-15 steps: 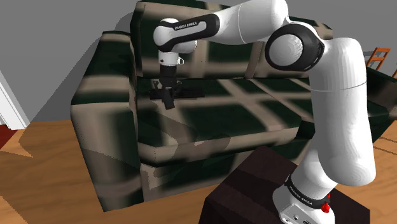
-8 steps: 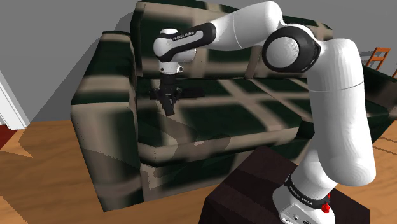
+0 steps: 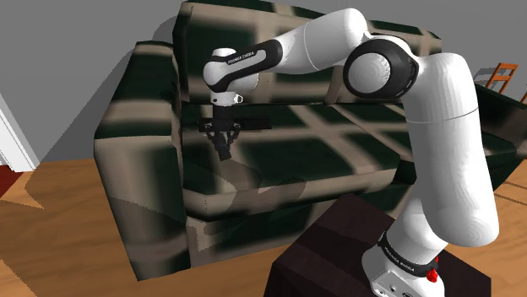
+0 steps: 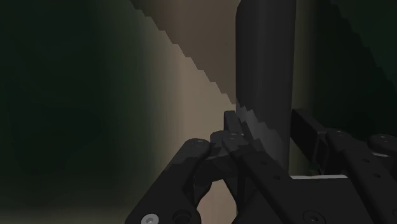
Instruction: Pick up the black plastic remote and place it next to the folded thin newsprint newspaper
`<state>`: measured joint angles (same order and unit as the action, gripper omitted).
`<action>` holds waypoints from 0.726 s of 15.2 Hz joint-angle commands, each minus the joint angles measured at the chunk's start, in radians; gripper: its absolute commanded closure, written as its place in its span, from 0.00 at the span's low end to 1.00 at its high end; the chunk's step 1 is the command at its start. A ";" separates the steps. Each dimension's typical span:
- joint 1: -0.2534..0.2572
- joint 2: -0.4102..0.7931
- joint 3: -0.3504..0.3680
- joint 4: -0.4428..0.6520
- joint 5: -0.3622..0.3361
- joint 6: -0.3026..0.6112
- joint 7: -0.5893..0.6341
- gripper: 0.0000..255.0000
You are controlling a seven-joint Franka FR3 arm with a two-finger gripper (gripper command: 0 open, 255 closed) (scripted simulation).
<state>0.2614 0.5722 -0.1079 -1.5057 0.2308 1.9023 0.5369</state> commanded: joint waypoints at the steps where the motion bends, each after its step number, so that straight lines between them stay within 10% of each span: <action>1: 0.000 0.000 0.000 -0.001 0.000 0.001 0.000 1.00; 5: 0.000 0.000 0.000 -0.001 0.000 0.001 0.000 1.00; 6: 0.000 0.000 0.000 -0.001 0.000 0.001 0.000 0.00; 11: 0.000 0.000 0.000 -0.001 0.000 0.001 0.000 0.00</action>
<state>0.2614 0.5723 -0.1078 -1.5064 0.2309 1.9037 0.5367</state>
